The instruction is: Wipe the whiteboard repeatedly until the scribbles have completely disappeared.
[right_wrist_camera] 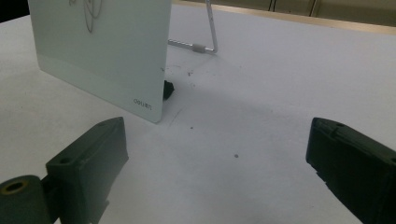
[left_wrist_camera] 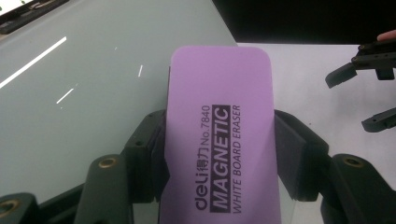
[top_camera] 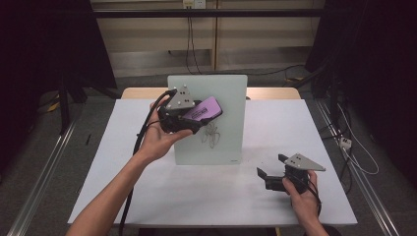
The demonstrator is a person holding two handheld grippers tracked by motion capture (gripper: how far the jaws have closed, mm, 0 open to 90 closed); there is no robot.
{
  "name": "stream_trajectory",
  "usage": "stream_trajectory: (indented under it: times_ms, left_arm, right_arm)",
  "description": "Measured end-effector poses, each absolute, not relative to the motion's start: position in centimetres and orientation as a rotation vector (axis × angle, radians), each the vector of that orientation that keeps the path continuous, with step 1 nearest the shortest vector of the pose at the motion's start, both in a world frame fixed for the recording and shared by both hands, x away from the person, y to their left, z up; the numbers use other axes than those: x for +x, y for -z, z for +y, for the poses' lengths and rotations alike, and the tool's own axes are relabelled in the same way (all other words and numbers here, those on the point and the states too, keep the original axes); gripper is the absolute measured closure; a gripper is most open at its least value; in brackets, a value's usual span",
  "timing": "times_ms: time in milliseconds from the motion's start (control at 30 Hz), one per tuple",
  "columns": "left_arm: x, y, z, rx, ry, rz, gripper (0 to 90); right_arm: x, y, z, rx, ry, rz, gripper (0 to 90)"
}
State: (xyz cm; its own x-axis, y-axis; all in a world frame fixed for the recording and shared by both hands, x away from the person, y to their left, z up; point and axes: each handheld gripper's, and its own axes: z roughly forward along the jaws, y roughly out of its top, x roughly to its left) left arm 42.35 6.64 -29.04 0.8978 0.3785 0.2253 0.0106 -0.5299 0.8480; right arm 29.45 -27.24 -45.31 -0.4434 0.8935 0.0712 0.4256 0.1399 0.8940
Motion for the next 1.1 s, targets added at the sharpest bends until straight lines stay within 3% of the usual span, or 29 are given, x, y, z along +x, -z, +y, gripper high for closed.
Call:
stream_trajectory:
  times_ms: [1100]
  left_arm:
    - [43.9,28.8,5.0,2.167,-0.536,0.238,41.1]
  right_arm:
    - [29.6,45.4,-27.1,1.258,-1.270,1.955,5.6]
